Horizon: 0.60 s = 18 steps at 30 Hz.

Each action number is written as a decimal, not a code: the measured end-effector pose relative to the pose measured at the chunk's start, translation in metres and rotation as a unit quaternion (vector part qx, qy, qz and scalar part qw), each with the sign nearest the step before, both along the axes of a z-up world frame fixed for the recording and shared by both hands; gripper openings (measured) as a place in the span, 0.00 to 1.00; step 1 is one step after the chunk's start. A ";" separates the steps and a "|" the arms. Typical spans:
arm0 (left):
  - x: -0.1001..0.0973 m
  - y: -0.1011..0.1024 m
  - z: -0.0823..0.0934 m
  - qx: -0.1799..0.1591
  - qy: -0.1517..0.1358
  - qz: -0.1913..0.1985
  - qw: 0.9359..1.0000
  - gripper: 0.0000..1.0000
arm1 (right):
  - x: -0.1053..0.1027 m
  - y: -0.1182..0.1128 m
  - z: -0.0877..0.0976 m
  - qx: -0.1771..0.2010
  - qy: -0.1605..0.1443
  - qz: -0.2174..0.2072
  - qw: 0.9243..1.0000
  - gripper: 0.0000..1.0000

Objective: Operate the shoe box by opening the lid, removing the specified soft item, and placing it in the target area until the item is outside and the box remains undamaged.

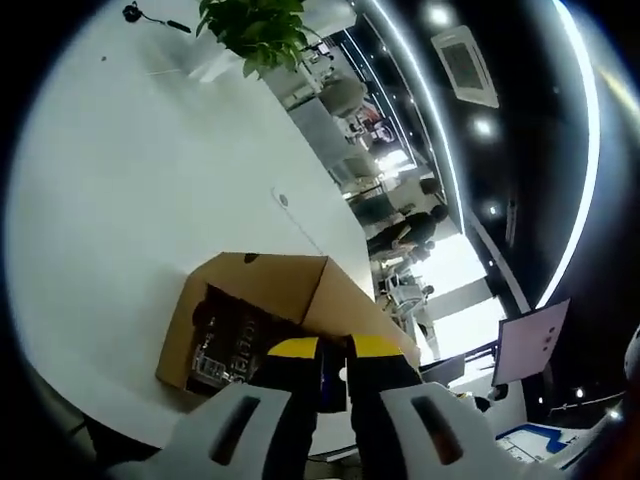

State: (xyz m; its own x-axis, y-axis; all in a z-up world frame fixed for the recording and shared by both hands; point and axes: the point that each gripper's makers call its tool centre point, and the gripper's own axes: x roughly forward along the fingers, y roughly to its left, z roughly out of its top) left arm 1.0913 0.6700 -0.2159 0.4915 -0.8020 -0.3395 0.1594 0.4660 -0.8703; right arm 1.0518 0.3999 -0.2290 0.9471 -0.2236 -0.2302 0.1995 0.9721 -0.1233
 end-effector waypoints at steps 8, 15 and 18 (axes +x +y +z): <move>-0.026 0.002 -0.010 0.042 -0.063 -0.082 0.994 0.09 | 0.009 -0.006 0.000 0.034 0.036 -0.006 0.999 0.00; -0.031 0.002 -0.007 0.107 -0.177 -0.159 0.965 0.17 | 0.013 -0.006 0.002 0.065 0.058 -0.009 0.996 0.01; -0.024 0.006 -0.010 0.120 -0.189 -0.162 0.961 0.21 | 0.016 -0.007 0.005 0.105 0.036 -0.006 0.994 0.01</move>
